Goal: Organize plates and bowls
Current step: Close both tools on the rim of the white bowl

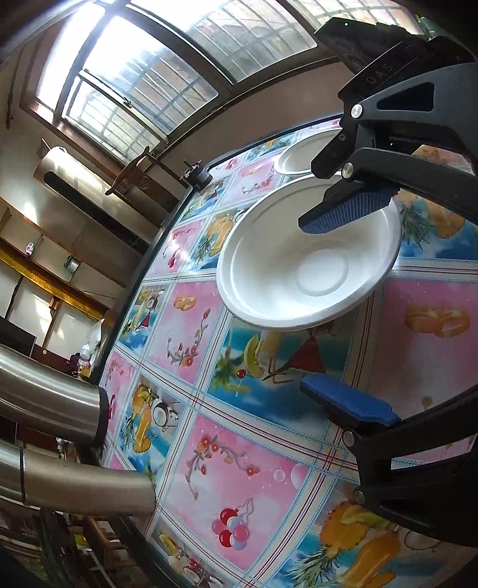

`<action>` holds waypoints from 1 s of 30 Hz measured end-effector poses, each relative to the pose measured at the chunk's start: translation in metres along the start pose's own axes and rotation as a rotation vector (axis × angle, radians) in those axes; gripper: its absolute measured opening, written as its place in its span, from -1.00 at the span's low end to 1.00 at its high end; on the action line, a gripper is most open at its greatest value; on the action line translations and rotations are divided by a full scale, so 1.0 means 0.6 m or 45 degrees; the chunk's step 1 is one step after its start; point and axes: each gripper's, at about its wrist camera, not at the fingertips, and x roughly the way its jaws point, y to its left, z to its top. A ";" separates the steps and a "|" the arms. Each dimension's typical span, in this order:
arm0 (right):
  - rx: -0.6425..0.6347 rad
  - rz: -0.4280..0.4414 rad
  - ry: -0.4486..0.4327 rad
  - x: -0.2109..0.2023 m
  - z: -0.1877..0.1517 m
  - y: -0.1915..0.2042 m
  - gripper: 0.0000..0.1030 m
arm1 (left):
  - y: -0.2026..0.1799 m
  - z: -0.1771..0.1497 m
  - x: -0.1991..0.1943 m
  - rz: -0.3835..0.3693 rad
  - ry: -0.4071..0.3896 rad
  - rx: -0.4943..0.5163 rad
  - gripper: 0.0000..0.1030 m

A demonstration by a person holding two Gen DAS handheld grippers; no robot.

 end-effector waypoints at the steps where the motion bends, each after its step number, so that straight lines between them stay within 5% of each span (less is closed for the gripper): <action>1: 0.000 -0.002 -0.001 0.000 0.000 0.000 0.16 | 0.000 0.000 0.000 -0.001 -0.002 0.000 0.54; 30: -0.029 -0.016 0.000 0.020 -0.002 0.007 0.16 | -0.004 -0.003 0.005 0.046 -0.007 0.044 0.54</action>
